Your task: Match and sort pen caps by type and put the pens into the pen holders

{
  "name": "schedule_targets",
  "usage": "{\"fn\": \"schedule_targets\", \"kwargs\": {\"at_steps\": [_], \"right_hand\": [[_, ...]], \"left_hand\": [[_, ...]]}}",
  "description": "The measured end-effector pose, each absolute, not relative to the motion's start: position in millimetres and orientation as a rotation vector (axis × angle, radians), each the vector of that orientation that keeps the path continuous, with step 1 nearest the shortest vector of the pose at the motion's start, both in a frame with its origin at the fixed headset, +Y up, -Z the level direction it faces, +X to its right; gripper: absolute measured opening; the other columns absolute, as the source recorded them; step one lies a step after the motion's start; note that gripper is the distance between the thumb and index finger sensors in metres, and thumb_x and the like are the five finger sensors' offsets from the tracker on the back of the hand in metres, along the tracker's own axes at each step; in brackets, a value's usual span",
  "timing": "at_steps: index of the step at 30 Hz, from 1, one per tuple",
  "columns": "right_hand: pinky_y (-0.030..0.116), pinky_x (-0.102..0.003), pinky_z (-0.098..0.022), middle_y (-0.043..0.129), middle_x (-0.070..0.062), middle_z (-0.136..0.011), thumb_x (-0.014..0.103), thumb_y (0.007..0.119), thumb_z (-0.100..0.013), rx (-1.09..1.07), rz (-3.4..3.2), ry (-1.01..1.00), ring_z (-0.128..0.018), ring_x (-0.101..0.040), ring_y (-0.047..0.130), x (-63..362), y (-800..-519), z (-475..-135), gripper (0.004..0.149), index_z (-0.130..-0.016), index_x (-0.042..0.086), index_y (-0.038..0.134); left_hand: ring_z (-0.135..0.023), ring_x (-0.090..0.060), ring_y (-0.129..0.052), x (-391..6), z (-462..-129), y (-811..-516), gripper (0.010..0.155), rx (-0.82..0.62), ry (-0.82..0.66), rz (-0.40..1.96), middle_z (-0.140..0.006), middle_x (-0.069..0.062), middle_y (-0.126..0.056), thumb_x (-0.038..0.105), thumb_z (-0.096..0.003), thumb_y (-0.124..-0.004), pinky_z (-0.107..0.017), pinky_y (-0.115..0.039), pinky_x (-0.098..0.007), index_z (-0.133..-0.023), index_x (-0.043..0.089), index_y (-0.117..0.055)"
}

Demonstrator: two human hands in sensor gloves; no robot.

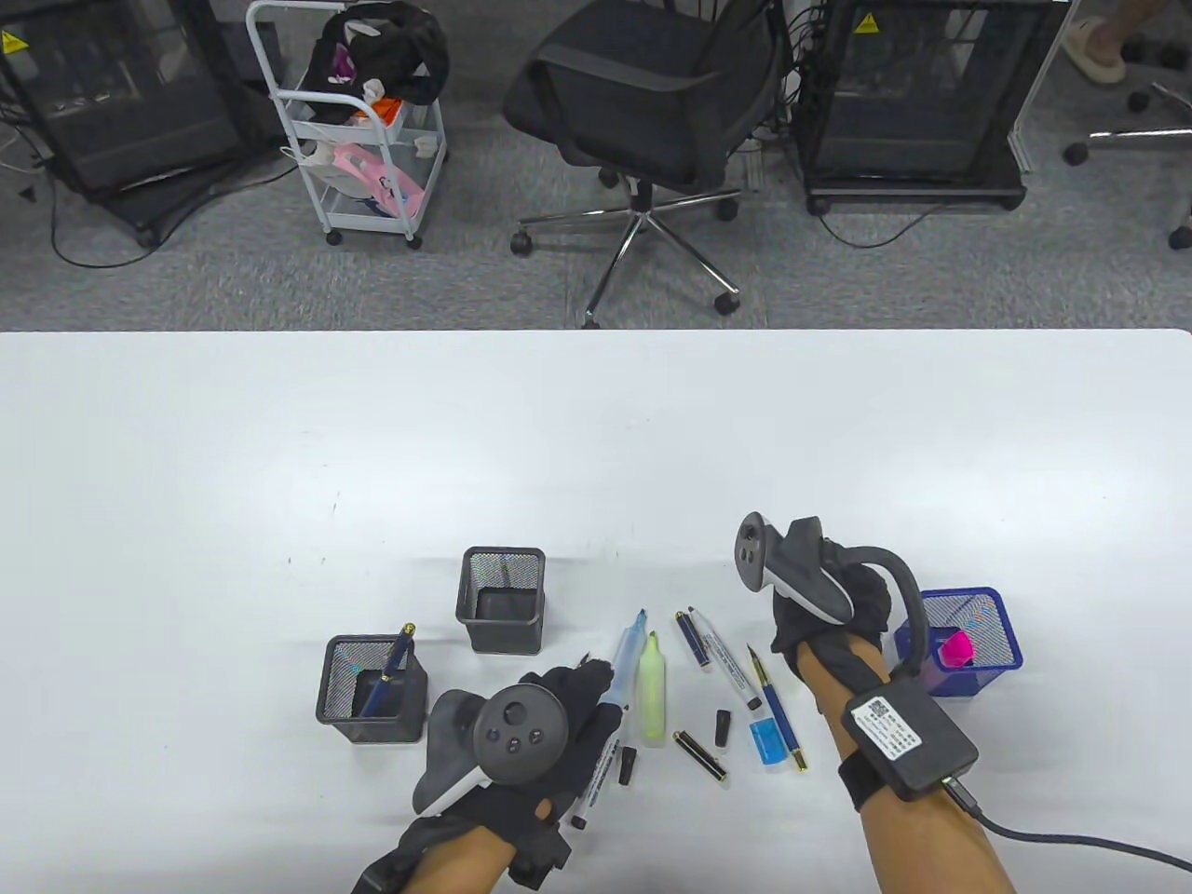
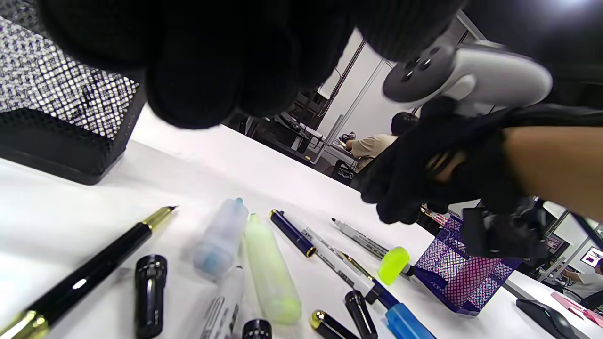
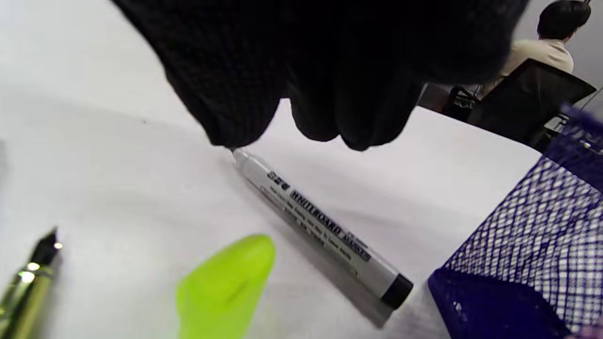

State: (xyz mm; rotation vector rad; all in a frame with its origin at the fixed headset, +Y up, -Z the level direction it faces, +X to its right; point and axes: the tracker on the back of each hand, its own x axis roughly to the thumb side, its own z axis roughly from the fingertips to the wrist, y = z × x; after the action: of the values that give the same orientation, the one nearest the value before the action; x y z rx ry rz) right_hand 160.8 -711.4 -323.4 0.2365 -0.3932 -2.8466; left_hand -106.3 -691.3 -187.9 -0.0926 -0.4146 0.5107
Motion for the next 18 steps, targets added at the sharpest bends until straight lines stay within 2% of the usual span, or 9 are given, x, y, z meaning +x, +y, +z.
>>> {"fn": "schedule_targets", "kwargs": {"at_steps": [13,18], "right_hand": [[0.090,-0.034,-0.029,0.102,-0.015,-0.075,0.028,0.100,-0.037,0.299,-2.776,-0.472,-0.055,-0.032,0.105,174,-753,-346,0.054,-0.086,0.013,0.085],[0.089,-0.034,-0.028,0.103,-0.016,-0.072,0.028,0.102,-0.035,0.259,-2.805,-0.437,-0.052,-0.032,0.105,177,-755,-347,0.054,-0.084,0.012,0.086]], "left_hand": [[-0.059,-0.039,-0.099,-103,-188,-694,0.058,-0.114,-0.424,0.496,-0.085,-0.022,-0.091,0.043,-0.0501,-0.070,-0.052,-0.074,-0.068,-0.099,0.011,-0.075],[-0.059,-0.039,-0.099,-103,-189,-695,0.059,-0.122,-0.424,0.500,-0.085,-0.022,-0.091,0.044,-0.0500,-0.070,-0.051,-0.074,-0.068,-0.099,0.011,-0.075]]}}
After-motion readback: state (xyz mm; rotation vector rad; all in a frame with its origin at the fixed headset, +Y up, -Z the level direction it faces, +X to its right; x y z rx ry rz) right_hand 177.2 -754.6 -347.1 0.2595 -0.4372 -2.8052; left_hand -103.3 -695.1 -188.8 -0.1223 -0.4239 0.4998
